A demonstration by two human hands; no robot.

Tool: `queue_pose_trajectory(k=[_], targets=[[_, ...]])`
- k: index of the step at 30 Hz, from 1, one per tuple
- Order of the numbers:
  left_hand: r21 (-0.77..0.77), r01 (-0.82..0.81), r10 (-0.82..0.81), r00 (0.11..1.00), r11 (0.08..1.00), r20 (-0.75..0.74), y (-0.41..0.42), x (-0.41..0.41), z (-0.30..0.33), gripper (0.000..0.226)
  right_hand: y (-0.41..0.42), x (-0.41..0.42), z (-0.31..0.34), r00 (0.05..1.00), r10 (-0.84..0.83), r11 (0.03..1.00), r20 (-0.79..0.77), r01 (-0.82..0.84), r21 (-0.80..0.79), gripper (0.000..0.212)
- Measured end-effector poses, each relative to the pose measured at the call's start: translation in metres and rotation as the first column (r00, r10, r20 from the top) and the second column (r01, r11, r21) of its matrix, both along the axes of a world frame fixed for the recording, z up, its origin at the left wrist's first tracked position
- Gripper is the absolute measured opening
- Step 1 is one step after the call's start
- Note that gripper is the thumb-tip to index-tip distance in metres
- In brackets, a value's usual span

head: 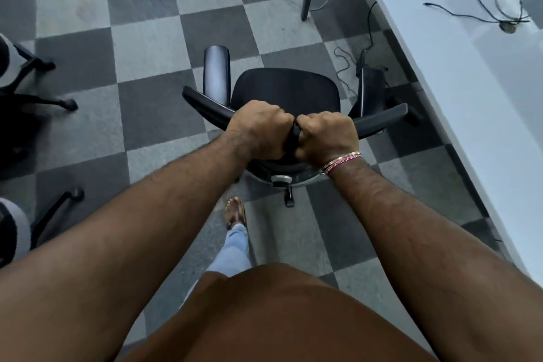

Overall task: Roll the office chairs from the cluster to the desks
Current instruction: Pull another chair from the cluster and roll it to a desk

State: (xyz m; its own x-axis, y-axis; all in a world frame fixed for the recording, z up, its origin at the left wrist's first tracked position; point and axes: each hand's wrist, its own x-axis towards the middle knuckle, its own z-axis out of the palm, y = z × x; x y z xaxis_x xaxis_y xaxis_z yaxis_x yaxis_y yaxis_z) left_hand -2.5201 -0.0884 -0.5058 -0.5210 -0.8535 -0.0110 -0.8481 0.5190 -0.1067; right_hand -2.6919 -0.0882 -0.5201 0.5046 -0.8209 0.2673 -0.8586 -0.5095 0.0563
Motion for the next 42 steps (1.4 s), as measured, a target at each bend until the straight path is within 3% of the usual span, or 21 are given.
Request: queue_pose_trajectory(k=[7, 18, 29, 42], targets=[[0.091, 0.046, -0.042, 0.998, 0.995, -0.044, -0.149, 0.036, 0.006, 0.025, -0.139, 0.039, 0.0, 0.997, -0.082, 0.996, -0.013, 0.082, 0.043, 0.022], [0.099, 0.091, -0.092, 0.996, 0.991, 0.007, -0.349, 0.075, 0.008, 0.024, -0.331, 0.081, -0.003, 0.991, -0.134, 0.991, -0.004, 0.134, -0.024, 0.017], [0.108, 0.114, -0.12, 0.991, 0.988, 0.05, -0.567, 0.091, 0.012, 0.023, -0.545, 0.101, 0.0, 0.983, -0.18, 0.983, -0.029, 0.181, 0.017, 0.016], [0.129, 0.208, -0.212, 0.977, 0.97, 0.019, -0.732, 0.107, 0.007, 0.03, -0.69, 0.123, 0.009, 0.949, -0.288, 0.952, -0.128, 0.298, 0.066, 0.023]])
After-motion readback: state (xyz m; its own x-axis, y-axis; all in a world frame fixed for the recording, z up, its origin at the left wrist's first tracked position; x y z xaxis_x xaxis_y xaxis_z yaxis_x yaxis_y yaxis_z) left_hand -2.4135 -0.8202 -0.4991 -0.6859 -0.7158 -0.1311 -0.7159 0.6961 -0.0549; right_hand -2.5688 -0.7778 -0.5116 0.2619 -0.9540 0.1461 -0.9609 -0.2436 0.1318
